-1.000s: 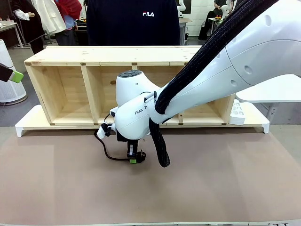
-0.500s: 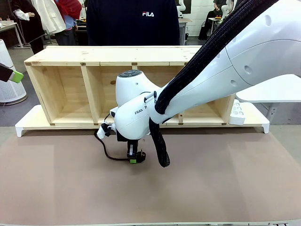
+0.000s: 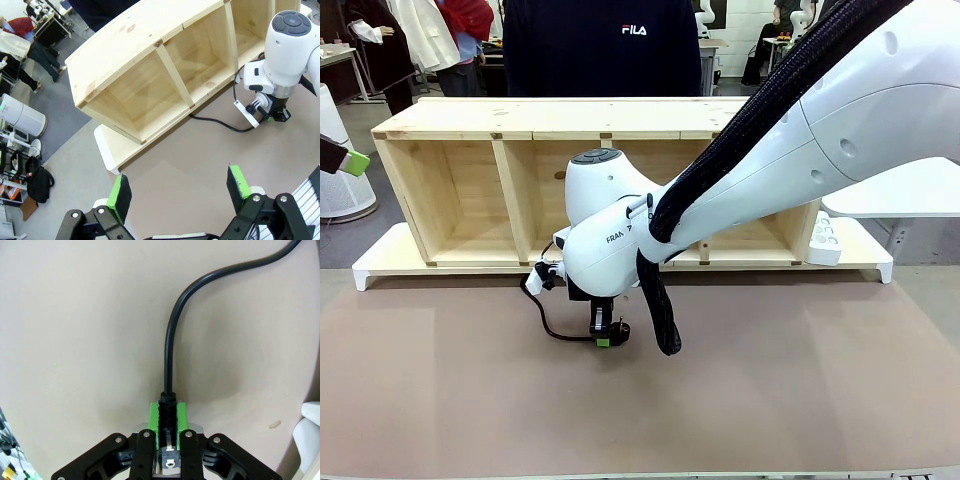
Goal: Perform cable management.
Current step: Pull the grasped Power Cable to the location of the Power Strip.
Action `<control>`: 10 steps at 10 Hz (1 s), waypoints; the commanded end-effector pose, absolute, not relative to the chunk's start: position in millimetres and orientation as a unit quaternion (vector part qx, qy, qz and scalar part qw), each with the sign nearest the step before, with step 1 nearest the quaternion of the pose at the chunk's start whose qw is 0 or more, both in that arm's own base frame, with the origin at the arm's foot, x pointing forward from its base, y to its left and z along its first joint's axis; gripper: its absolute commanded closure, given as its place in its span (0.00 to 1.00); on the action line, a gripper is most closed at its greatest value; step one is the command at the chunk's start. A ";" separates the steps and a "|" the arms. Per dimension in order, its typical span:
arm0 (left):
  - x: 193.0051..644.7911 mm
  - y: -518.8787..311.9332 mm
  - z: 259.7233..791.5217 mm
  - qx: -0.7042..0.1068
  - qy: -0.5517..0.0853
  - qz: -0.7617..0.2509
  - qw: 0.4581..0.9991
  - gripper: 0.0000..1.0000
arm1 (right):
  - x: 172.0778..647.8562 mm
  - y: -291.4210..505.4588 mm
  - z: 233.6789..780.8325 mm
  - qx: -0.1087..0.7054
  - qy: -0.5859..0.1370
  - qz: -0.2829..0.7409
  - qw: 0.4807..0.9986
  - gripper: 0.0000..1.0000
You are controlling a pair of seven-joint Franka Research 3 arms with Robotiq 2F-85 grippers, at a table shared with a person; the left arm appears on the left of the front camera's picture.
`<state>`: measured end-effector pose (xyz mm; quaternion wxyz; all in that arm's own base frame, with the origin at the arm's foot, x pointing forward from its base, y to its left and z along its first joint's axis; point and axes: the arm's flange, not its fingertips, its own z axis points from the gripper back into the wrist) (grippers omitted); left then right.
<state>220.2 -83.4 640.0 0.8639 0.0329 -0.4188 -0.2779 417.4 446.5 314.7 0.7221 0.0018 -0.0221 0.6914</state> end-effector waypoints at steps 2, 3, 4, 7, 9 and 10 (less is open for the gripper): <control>221.6 -84.2 638.9 0.032 -0.422 -0.278 0.862 0.00 | 374.3 428.1 334.9 -0.013 -0.024 0.669 0.743 0.84; 221.6 -84.2 638.9 0.032 -0.422 -0.278 0.862 0.00 | 364.7 422.9 343.4 -0.013 -0.031 0.659 0.751 0.84; 221.6 -84.2 638.9 0.032 -0.422 -0.278 0.862 0.00 | 356.3 417.4 351.6 -0.014 -0.042 0.652 0.757 0.84; 221.6 -84.2 638.9 0.032 -0.422 -0.278 0.862 0.00 | 337.5 403.5 367.1 0.001 -0.050 0.623 0.781 0.84; 221.6 -84.2 638.9 0.032 -0.422 -0.278 0.862 0.00 | 318.6 387.3 377.1 0.007 -0.069 0.609 0.790 0.84; 221.6 -84.2 638.9 0.032 -0.422 -0.278 0.862 0.00 | 308.0 382.6 381.9 0.004 -0.075 0.606 0.792 0.84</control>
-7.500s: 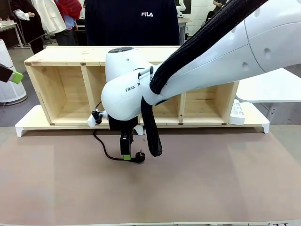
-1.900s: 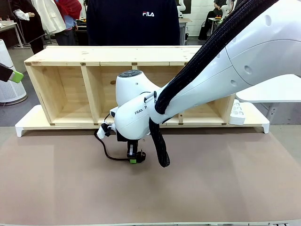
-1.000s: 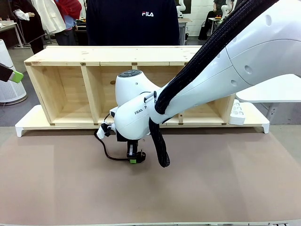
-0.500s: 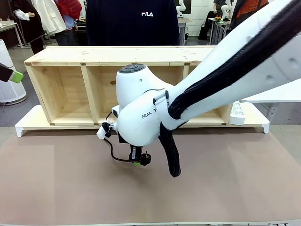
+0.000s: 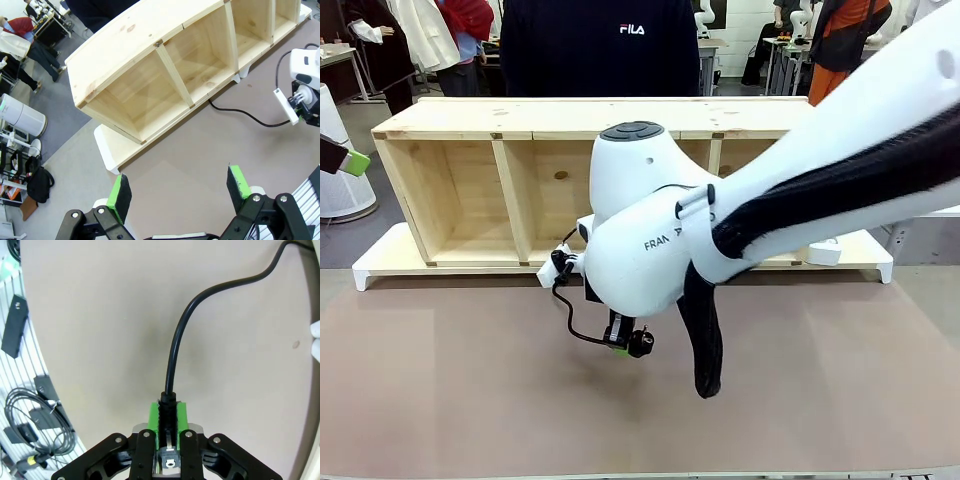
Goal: Perform cable management.
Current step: Pull the grasped Power Cable to the location of the Power Strip.
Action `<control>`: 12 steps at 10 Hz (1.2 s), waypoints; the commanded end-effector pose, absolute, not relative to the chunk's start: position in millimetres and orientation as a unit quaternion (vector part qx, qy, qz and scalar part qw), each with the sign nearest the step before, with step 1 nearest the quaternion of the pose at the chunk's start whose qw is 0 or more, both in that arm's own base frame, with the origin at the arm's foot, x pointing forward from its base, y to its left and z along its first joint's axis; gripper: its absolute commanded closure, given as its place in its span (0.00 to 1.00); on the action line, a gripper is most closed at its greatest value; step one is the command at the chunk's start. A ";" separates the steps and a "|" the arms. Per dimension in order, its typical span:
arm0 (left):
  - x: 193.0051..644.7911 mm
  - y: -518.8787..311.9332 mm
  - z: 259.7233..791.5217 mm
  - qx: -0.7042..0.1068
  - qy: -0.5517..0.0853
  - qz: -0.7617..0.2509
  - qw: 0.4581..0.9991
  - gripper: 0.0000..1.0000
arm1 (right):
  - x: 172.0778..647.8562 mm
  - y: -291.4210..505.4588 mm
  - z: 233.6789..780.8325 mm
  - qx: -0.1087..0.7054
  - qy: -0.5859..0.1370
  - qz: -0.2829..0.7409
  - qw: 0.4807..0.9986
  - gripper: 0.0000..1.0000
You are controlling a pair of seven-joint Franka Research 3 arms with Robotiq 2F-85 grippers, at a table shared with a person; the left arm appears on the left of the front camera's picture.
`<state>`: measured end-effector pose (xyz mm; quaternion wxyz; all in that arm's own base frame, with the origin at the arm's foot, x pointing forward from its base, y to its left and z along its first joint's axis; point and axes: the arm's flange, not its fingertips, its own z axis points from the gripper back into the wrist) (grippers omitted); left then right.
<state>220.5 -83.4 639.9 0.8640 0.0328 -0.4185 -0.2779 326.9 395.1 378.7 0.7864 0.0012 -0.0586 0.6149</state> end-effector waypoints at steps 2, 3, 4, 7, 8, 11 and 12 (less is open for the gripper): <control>221.6 -84.2 638.9 0.032 -0.422 -0.278 0.862 0.00 | 284.7 374.9 391.6 -0.002 -0.094 0.597 0.796 0.84; 221.6 -84.2 638.9 0.032 -0.422 -0.278 0.862 0.00 | 274.1 371.1 394.8 -0.006 -0.102 0.595 0.797 0.84; 221.6 -84.2 638.9 0.032 -0.422 -0.278 0.862 0.00 | 263.5 368.4 397.7 -0.006 -0.109 0.593 0.798 0.84; 221.6 -84.2 638.9 0.032 -0.422 -0.278 0.862 0.00 | 236.0 357.3 405.4 -0.007 -0.128 0.569 0.812 0.84; 221.6 -84.2 638.9 0.032 -0.422 -0.278 0.862 0.00 | 229.7 347.5 408.2 -0.005 -0.138 0.547 0.826 0.84; 221.6 -84.2 638.9 0.032 -0.422 -0.278 0.862 0.00 | 204.8 311.0 413.1 -0.005 -0.168 0.480 0.861 0.84; 221.6 -84.2 638.9 0.032 -0.422 -0.278 0.862 0.00 | 200.9 295.9 411.9 -0.002 -0.174 0.460 0.871 0.84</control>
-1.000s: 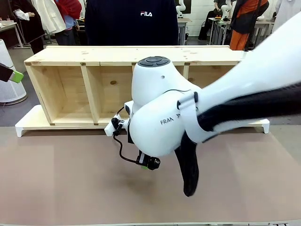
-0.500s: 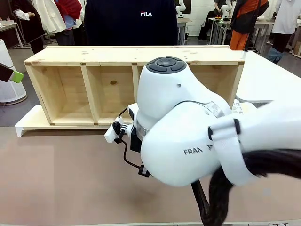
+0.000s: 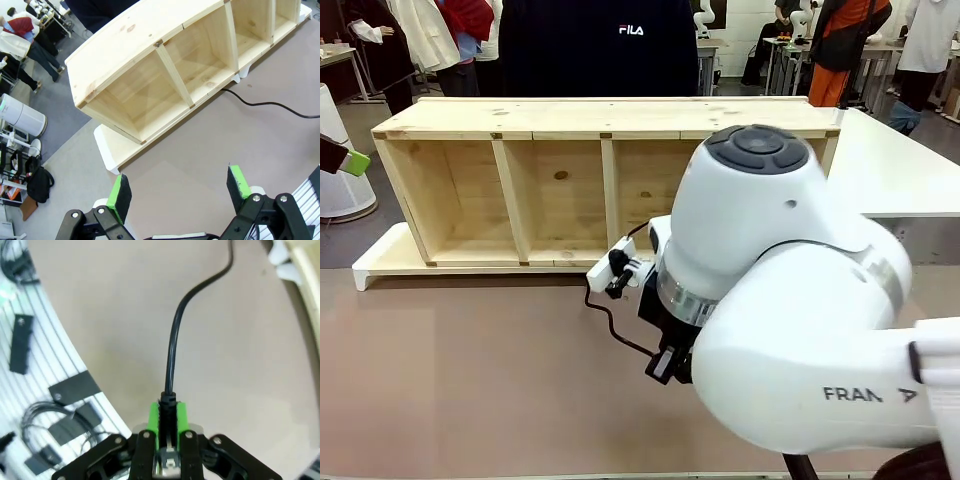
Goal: Perform cable management.
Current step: Pull the grasped Power Cable to the location of the Power Strip.
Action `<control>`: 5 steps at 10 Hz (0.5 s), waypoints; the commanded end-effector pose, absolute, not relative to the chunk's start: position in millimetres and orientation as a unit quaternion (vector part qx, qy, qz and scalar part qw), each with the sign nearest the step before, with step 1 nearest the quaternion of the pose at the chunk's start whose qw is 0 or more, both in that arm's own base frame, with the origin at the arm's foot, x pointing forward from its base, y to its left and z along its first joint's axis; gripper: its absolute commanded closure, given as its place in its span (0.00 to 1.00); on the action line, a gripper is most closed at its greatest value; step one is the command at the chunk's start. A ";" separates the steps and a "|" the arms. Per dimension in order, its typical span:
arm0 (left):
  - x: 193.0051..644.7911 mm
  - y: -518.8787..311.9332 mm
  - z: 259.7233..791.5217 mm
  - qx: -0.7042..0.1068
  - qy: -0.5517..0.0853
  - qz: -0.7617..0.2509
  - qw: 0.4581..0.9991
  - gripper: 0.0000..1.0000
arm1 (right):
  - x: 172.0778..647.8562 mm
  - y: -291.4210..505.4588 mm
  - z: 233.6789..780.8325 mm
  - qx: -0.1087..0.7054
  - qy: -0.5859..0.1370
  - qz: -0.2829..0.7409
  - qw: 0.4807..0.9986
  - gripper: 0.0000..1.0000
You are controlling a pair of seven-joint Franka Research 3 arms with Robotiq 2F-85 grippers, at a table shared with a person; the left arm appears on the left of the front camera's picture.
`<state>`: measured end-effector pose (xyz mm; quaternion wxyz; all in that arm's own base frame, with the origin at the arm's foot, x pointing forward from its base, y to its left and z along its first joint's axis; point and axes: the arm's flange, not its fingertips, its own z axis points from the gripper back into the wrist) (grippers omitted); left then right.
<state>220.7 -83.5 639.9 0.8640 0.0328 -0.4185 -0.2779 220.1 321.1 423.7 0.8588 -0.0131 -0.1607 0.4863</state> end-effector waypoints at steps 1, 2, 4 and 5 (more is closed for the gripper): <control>221.6 -84.2 638.9 0.032 -0.422 -0.278 0.862 0.00 | 200.2 277.4 409.8 0.006 -0.182 0.436 0.881 0.84; 221.6 -84.2 638.9 0.032 -0.422 -0.278 0.862 0.00 | 201.3 256.7 406.6 0.015 -0.191 0.414 0.890 0.84; 221.6 -84.2 638.9 0.032 -0.422 -0.278 0.862 0.00 | 212.4 217.0 398.0 0.036 -0.197 0.377 0.904 0.84; 221.6 -84.2 638.9 0.032 -0.422 -0.278 0.862 0.00 | 220.7 199.7 391.9 0.043 -0.188 0.356 0.915 0.84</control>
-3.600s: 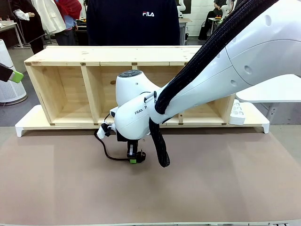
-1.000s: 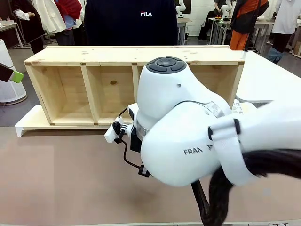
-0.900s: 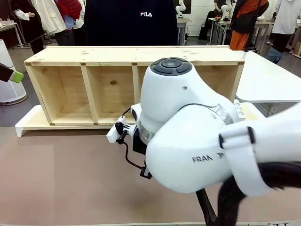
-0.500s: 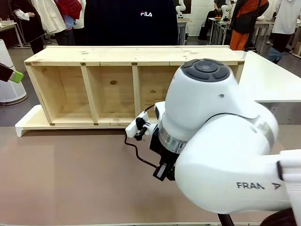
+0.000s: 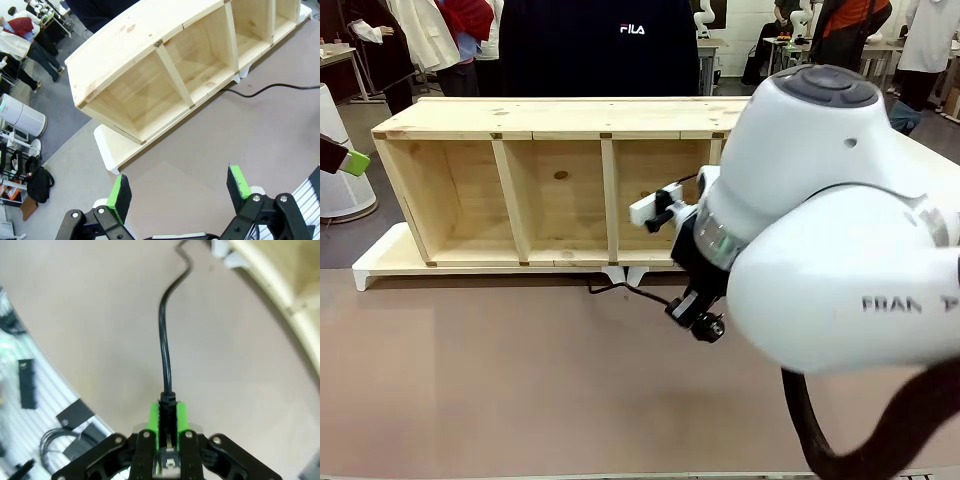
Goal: Perform cable management.
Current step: Pull the grasped Power Cable to the location of the Power Strip.
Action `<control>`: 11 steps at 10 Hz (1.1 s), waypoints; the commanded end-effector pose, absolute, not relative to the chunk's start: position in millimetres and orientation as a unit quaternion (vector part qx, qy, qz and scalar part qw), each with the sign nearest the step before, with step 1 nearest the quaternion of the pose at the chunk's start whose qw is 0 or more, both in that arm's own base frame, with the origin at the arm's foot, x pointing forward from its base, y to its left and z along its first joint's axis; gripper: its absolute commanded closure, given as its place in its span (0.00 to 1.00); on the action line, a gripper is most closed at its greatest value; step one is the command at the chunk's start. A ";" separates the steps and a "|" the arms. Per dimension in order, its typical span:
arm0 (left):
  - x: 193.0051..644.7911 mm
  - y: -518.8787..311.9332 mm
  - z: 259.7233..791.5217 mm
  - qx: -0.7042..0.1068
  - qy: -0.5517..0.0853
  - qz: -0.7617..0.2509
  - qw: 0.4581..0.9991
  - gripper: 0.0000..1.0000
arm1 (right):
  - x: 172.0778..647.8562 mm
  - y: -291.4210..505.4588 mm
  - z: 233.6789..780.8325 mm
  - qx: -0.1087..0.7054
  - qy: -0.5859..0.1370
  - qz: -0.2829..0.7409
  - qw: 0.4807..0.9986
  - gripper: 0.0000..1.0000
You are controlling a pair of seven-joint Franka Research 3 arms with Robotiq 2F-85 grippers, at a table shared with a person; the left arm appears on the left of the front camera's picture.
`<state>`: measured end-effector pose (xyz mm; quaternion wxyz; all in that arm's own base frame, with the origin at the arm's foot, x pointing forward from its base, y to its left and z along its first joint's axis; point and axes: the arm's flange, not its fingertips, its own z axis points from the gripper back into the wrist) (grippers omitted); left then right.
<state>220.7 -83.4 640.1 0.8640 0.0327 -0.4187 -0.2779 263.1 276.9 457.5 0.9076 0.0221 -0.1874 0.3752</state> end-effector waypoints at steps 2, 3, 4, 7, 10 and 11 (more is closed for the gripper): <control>221.6 -84.2 638.9 0.032 -0.422 -0.278 0.862 0.00 | 231.1 164.1 380.0 0.057 -0.178 0.318 0.930 0.84; 221.6 -84.2 638.9 0.032 -0.422 -0.278 0.862 0.00 | 233.5 146.0 374.7 0.070 -0.174 0.300 0.935 0.84; 221.6 -84.2 638.9 0.032 -0.422 -0.278 0.862 0.00 | 235.4 128.6 368.6 0.080 -0.170 0.282 0.941 0.84; 221.6 -84.2 638.9 0.032 -0.422 -0.278 0.862 0.00 | 240.9 90.0 351.1 0.110 -0.162 0.249 0.949 0.84; 221.6 -84.2 638.9 0.032 -0.422 -0.278 0.862 0.00 | 241.8 62.8 339.8 0.127 -0.161 0.218 0.954 0.84; 221.6 -84.2 638.9 0.032 -0.422 -0.278 0.862 0.00 | 242.8 59.9 337.9 0.128 -0.159 0.219 0.954 0.84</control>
